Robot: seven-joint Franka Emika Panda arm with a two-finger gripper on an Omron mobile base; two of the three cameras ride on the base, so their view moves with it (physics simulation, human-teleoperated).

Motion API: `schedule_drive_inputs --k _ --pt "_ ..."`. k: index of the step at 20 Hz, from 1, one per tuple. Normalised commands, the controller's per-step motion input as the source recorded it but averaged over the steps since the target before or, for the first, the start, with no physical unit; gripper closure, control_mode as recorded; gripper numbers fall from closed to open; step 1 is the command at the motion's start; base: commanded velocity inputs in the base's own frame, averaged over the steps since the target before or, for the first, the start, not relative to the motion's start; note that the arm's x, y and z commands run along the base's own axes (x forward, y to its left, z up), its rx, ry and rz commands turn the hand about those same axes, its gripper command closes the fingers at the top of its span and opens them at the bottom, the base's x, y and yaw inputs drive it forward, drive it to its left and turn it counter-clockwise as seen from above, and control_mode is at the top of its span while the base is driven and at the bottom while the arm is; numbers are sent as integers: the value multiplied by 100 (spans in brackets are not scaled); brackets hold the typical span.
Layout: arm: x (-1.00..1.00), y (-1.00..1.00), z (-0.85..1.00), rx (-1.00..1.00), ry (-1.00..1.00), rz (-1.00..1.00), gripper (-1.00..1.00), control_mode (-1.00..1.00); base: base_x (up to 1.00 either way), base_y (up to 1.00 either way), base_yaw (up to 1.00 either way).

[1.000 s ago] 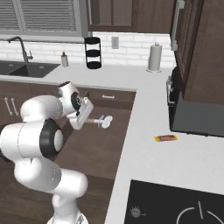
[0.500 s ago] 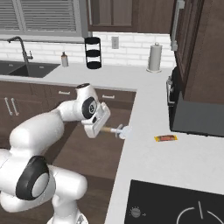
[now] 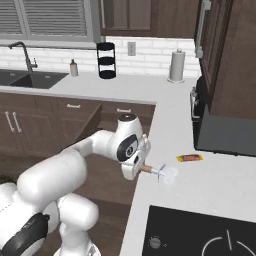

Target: Pick the pizza cutter from the drawer and place it on the counter.

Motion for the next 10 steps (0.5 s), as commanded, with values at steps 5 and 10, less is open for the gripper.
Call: schedule_drive_inputs --k 5,10 --pt "40 -79 -24 12 6 8 100 -100 0 0 0" --pt "38 -47 -47 4 6 7 100 -100 0 0 0"
